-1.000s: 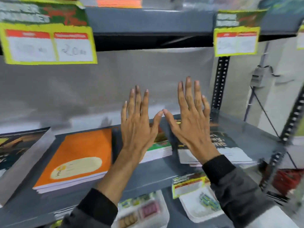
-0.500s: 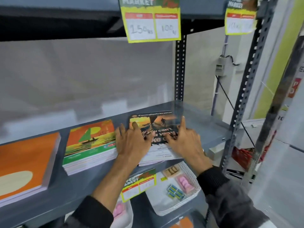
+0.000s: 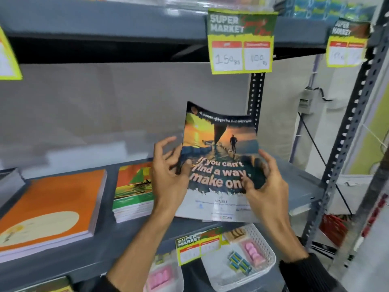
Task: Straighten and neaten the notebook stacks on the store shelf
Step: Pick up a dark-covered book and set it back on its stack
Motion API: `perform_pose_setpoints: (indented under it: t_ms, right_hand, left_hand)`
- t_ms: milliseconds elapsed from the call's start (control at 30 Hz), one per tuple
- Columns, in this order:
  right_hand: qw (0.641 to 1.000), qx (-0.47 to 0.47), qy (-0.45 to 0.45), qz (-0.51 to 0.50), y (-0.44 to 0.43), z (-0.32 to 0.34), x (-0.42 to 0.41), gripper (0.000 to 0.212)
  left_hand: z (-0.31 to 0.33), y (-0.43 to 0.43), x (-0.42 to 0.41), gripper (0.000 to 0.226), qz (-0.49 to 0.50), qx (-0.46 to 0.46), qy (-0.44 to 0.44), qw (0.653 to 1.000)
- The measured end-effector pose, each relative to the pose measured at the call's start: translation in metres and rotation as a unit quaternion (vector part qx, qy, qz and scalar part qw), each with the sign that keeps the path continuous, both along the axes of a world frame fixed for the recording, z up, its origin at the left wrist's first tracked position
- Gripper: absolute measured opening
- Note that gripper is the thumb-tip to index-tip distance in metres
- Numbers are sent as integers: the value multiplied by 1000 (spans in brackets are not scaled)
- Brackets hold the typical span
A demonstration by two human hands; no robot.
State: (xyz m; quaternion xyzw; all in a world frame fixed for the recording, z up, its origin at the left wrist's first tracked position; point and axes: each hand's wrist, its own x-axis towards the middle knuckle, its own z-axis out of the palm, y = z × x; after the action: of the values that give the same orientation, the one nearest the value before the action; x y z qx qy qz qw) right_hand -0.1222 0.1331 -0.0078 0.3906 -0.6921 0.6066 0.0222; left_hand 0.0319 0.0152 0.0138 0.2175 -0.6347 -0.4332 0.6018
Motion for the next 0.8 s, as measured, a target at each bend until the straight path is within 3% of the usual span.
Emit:
perform_pose_setpoints:
  t_ms: [200,333,567,800]
  right_hand:
    - [992,-88,-27,83,-26,39,79,72]
    - [984,-93,-34,151,-62,47,172,73]
    - [954,-81,-98,272,-126,46,323,72]
    - [925,-27,-135,353,-188,38,450,74]
  left_hand:
    - [32,-16,106,55,-65,41,63,995]
    - [36,-33,215,58,-36,47,61,996]
    - [42,-63,386,64,70,39,-58,995]
    - [47,-109,503,66,156,101,-145,972]
